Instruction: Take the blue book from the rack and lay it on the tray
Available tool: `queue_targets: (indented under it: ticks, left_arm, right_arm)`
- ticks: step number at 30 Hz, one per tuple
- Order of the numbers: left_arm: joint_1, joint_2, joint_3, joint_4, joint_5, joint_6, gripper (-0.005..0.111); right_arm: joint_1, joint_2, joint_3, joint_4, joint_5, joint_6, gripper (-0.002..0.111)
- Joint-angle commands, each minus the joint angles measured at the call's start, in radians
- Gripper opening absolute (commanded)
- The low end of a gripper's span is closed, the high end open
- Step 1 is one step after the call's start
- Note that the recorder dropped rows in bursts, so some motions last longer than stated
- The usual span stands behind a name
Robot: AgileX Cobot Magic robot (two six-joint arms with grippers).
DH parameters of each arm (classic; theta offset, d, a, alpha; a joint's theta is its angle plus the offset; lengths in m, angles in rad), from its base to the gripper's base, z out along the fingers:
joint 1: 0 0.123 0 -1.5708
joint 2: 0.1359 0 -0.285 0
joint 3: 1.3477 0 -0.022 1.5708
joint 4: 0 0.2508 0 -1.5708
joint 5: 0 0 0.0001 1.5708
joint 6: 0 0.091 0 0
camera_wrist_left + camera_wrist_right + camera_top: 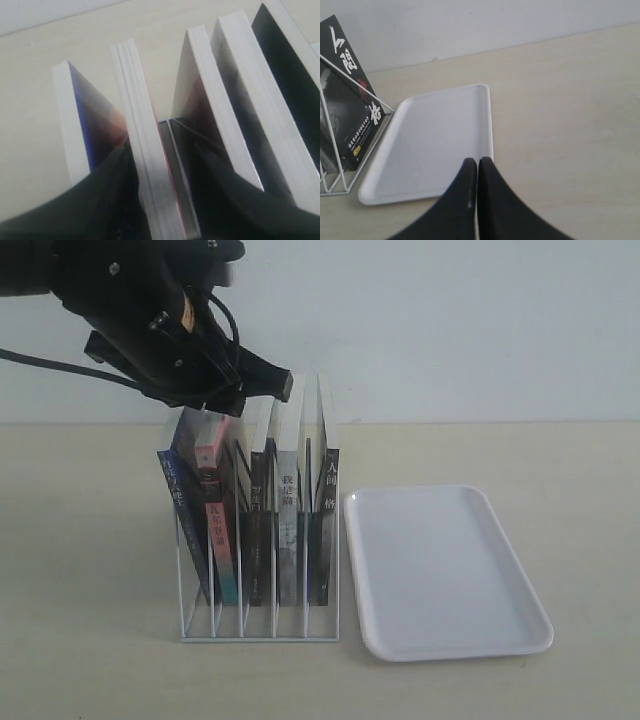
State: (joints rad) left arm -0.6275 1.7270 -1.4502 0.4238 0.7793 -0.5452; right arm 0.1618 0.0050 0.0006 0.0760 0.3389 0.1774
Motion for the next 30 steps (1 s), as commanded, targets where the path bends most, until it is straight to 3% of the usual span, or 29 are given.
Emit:
queue_targets:
  ticks: [1,17,30]
  left_arm:
    - [0.004,0.020,-0.005,0.003,-0.015,-0.016,0.040]
    - [0.004,0.061,-0.036,0.003,-0.001,-0.043,0.039]
    - [0.004,0.061,-0.044,0.004,0.007,-0.037,0.006]
  right_arm:
    - [-0.003,-0.005,-0.001,-0.002,-0.009,-0.003,0.000]
    - [-0.003,-0.005,-0.001,-0.002,-0.009,-0.003,0.000]
    - [-0.003,-0.005,-0.001,-0.002,-0.009,-0.003,0.000]
